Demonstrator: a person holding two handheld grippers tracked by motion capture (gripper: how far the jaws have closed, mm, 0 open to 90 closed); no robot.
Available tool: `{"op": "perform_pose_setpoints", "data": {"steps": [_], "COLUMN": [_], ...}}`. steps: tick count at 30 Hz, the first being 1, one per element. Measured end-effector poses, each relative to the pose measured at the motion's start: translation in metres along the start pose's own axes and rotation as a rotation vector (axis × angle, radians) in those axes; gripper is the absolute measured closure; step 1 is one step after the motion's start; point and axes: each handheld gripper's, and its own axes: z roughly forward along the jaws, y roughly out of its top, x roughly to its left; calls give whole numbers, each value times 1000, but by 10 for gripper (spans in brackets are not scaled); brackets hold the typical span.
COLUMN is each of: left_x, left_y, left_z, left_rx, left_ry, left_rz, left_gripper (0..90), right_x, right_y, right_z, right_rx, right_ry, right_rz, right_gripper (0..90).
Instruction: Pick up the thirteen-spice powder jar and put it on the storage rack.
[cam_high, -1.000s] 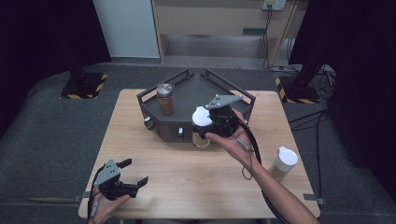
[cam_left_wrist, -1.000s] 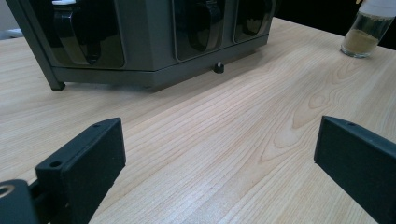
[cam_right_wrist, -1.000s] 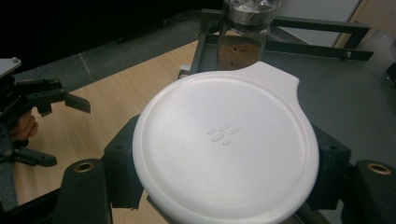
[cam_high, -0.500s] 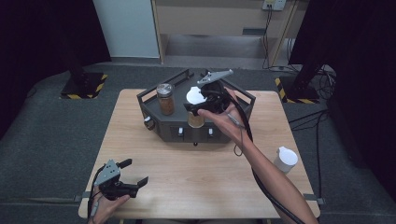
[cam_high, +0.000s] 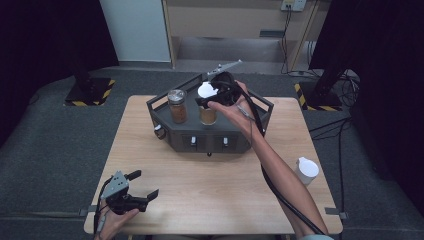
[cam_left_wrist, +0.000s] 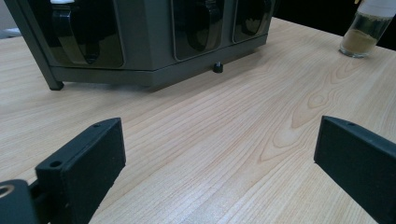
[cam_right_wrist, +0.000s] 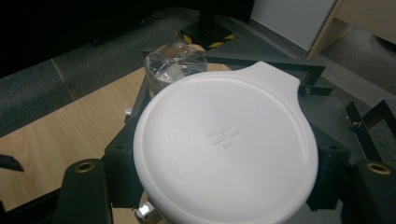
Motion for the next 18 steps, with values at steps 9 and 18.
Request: {"op": "perform_pose_setpoints", "data": {"steps": [9, 18], "left_x": [0, 0], "left_y": [0, 0], "left_z": [0, 1], "left_rx": [1, 3], "left_ry": [-2, -4], "left_rz": [4, 9], "left_gripper": [10, 12], "right_x": [-13, -28], "right_y": [6, 4], "right_z": [21, 36], "right_rx": [41, 60], "right_ry": [-9, -2], "right_rz": [26, 59], "right_gripper": [306, 306]}}
